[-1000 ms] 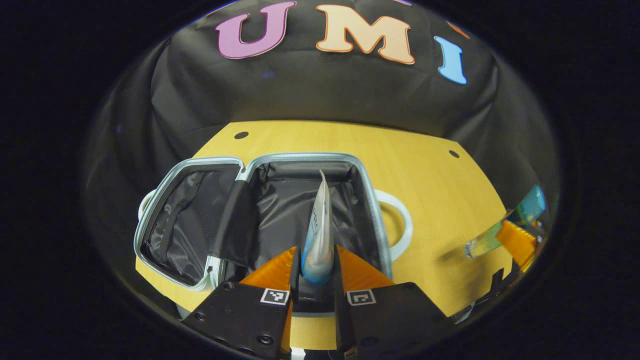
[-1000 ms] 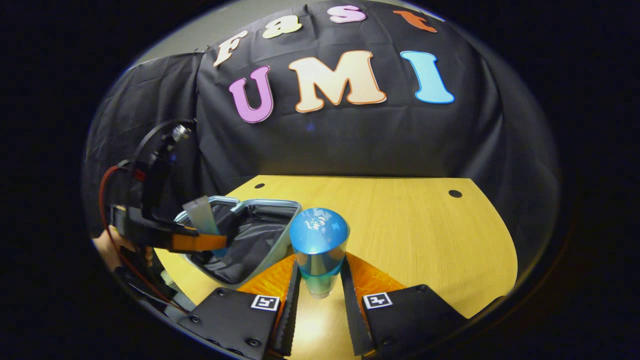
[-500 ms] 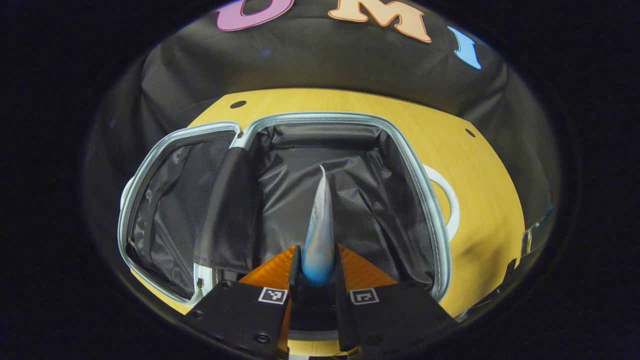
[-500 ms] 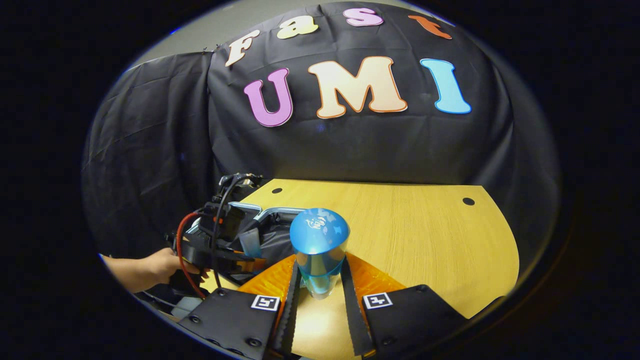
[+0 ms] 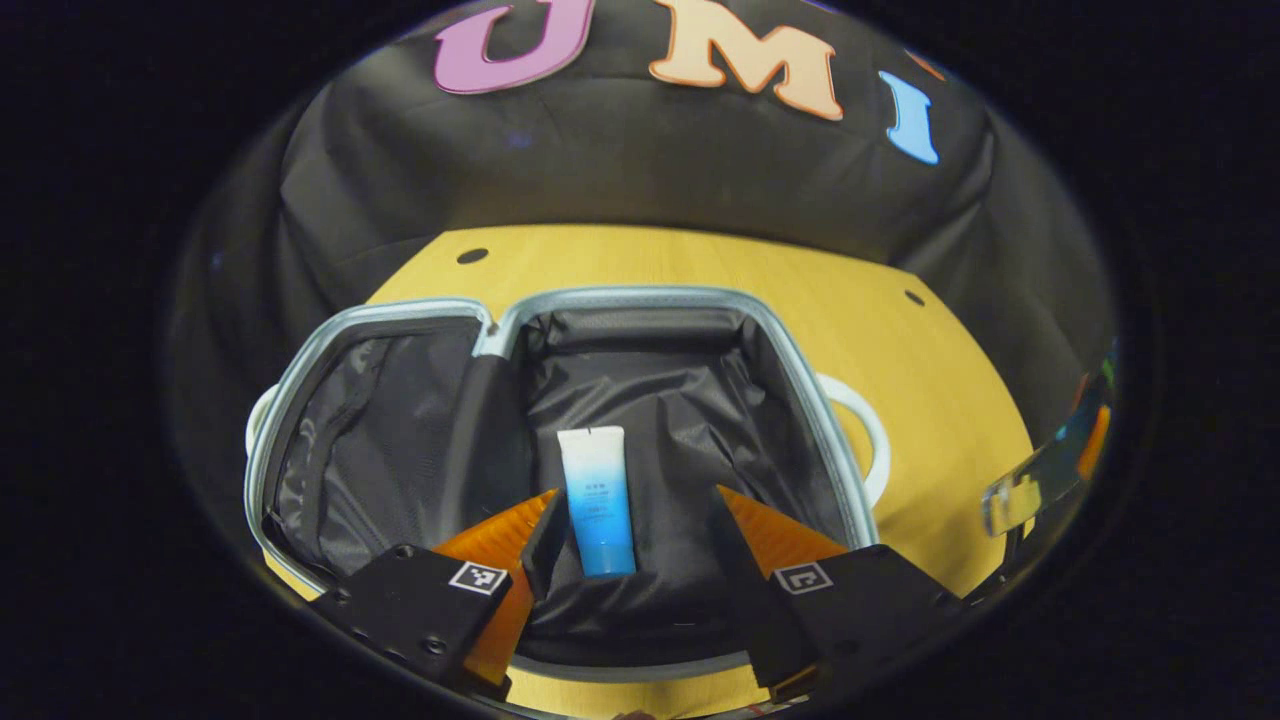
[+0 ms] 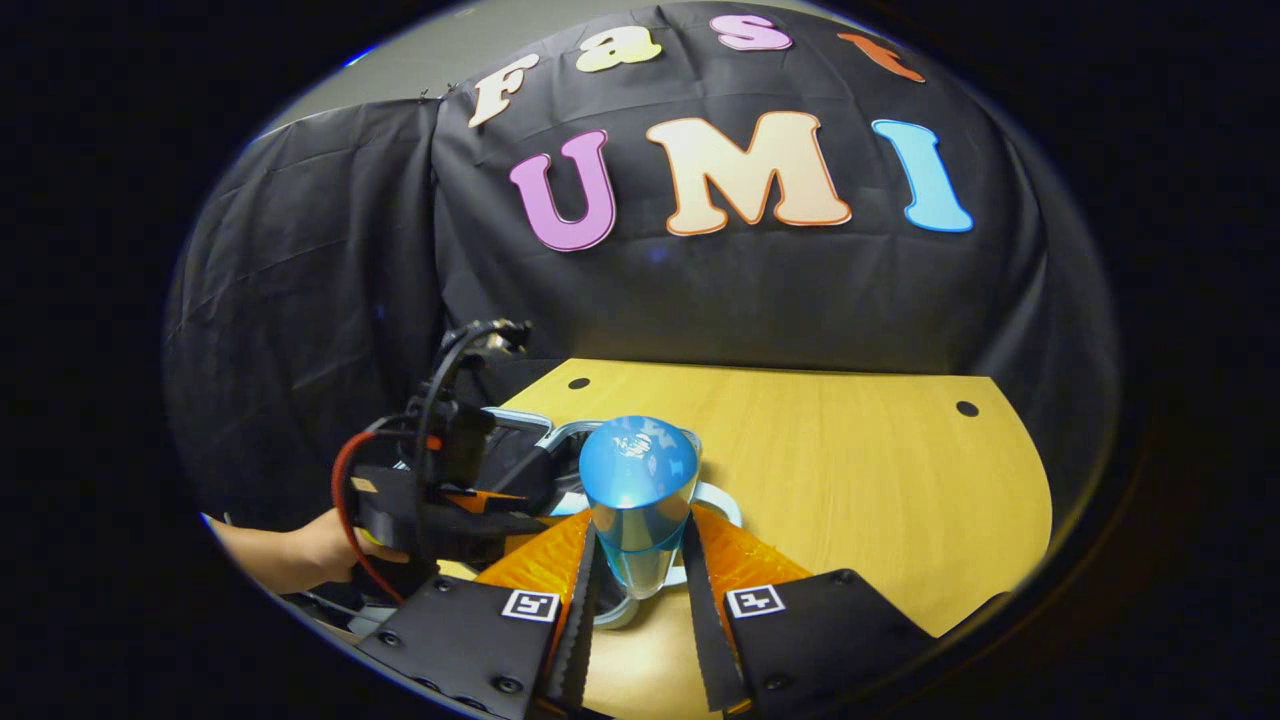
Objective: First open the suitcase, pack the skin care products into it, and then close the suitcase.
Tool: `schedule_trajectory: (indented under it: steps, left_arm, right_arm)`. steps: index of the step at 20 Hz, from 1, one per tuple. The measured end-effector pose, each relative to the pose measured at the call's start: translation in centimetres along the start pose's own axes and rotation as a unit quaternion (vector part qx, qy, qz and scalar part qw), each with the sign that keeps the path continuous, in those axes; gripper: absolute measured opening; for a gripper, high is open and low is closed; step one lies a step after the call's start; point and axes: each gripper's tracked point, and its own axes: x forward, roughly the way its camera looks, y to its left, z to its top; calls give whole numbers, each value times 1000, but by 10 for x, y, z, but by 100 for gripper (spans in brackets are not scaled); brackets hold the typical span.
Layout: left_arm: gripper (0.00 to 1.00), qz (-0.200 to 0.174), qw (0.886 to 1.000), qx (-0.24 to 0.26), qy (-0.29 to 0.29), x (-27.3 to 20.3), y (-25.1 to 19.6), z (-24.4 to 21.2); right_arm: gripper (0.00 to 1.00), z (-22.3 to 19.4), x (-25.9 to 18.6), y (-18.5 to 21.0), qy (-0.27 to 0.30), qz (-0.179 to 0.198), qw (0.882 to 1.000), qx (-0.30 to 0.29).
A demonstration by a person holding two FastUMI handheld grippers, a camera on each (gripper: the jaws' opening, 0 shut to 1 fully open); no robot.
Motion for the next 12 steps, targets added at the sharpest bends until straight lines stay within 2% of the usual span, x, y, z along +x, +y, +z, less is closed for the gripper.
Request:
schedule_trajectory:
  steps: [1,5,11,12]
  left_arm:
    - [82,0,1000,-1,-15,-10,3,9]
    - [83,17,997,2,-75,-50,27,44]
    - [83,50,991,-17,-126,-94,75,62]
    - [83,55,989,-18,-135,-97,84,63]
  right_arm:
    - [48,-3,6,6,4,6,1000,0]
    - [46,-24,30,27,28,23,999,6]
    - [44,-69,62,45,78,20,997,9]
    - [46,-76,67,47,85,18,996,11]
